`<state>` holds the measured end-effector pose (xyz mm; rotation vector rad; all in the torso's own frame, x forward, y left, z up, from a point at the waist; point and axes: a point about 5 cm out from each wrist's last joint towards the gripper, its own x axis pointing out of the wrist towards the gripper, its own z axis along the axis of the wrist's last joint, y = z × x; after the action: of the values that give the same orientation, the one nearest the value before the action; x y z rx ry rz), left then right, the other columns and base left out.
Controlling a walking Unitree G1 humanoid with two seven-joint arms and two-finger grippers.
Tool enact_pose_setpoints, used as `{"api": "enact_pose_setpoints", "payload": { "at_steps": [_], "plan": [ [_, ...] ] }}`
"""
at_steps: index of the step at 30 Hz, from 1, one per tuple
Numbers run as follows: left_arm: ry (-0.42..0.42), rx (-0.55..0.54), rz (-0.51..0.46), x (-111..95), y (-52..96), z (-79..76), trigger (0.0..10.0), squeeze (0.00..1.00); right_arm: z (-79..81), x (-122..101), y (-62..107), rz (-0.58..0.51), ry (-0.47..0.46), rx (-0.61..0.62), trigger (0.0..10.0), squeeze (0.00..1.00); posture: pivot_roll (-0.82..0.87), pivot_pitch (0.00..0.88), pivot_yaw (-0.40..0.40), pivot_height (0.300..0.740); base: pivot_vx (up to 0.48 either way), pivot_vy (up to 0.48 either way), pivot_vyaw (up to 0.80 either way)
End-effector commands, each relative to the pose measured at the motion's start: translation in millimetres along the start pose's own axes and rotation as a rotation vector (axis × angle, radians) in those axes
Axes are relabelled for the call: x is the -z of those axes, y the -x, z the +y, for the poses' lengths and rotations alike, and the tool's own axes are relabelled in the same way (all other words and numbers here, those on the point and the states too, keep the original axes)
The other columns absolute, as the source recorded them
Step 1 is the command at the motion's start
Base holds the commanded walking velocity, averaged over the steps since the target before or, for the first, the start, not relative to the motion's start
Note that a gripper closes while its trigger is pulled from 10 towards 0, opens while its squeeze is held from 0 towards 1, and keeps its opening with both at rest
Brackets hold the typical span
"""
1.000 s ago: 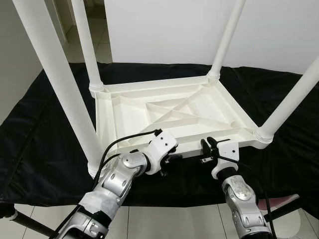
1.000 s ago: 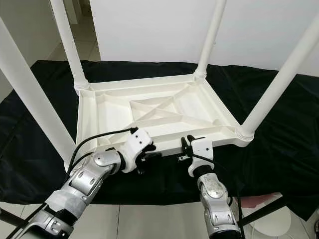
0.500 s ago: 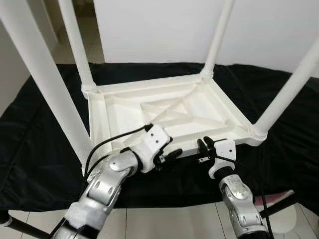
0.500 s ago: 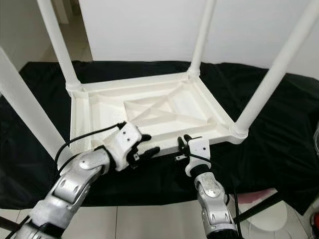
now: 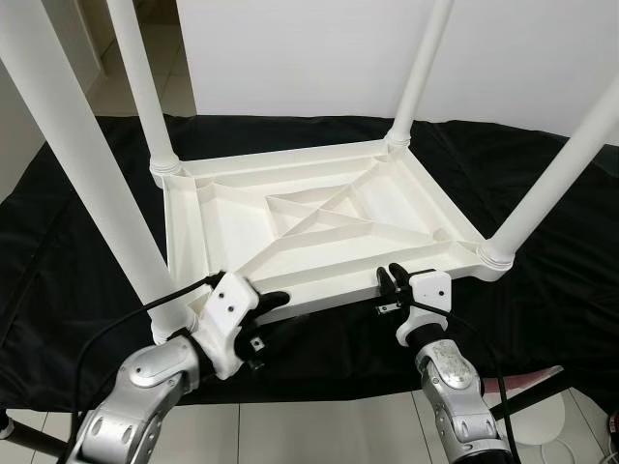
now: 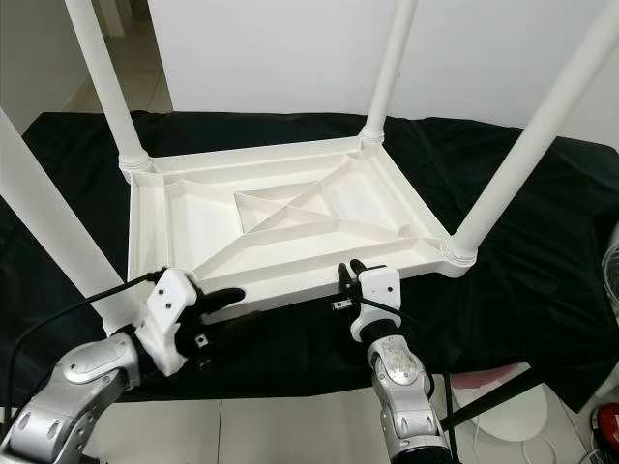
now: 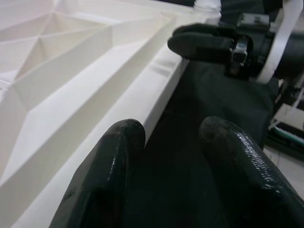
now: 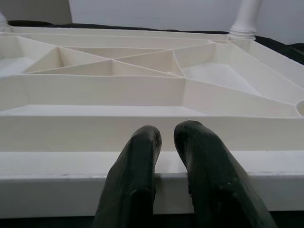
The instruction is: Building children table
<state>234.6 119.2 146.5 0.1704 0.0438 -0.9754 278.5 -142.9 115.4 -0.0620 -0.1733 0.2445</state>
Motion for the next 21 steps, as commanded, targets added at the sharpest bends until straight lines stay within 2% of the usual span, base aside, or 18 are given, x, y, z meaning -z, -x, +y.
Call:
{"api": "enact_pose_setpoints", "payload": {
  "at_steps": [1,3,6,11,14,17,19,20,21],
  "plan": [
    [0.002,0.162,0.064,7,3.3,-13.5,10.0,0.0,8.4,5,7.1,0.024,-0.029,-0.053,10.0,0.0,0.11,0.109,-0.032,0.74,0.0,0.0,0.0],
    [0.006,0.186,0.108,12,5.4,-17.2,10.0,0.0,10.6,4,10.0,0.022,-0.036,-0.067,10.0,0.0,0.11,0.112,-0.031,0.74,0.0,0.0,0.0],
    [-0.016,0.165,0.138,16,2.9,-14.4,10.0,0.0,10.9,5,11.2,0.025,-0.037,-0.066,10.0,0.0,0.11,0.112,-0.031,0.74,0.0,0.0,0.0],
    [-0.055,0.052,0.228,26,-10.8,3.0,10.0,0.0,12.2,6,15.8,0.034,-0.046,-0.057,10.0,0.0,0.09,0.114,-0.03,0.74,0.0,0.0,0.0],
    [-0.071,0.013,0.234,27,-14.7,9.1,10.0,0.0,11.9,6,15.9,0.035,-0.044,-0.054,10.0,0.0,0.09,0.114,-0.03,0.74,0.0,0.0,0.0],
    [-0.132,-0.099,0.266,27,-24.9,27.6,10.0,0.0,10.7,5,16.7,0.037,-0.039,-0.048,10.0,0.0,0.07,0.109,-0.025,0.74,0.0,0.0,0.0],
    [-0.132,-0.099,0.266,27,-24.9,27.6,10.0,0.0,10.7,5,16.7,0.037,-0.039,-0.048,10.0,0.0,0.07,0.109,-0.025,0.74,0.0,0.0,0.0],
    [-0.154,-0.146,0.265,25,-28.6,34.3,10.0,0.0,10.2,5,16.9,0.037,-0.038,-0.046,10.0,0.0,0.07,0.107,-0.027,0.74,0.0,0.0,0.0],
    [-0.154,-0.146,0.265,25,-28.6,34.3,10.0,0.0,10.2,5,16.9,0.037,-0.038,-0.046,10.0,0.0,0.07,0.107,-0.027,0.74,0.0,0.0,0.0]
  ]
}}
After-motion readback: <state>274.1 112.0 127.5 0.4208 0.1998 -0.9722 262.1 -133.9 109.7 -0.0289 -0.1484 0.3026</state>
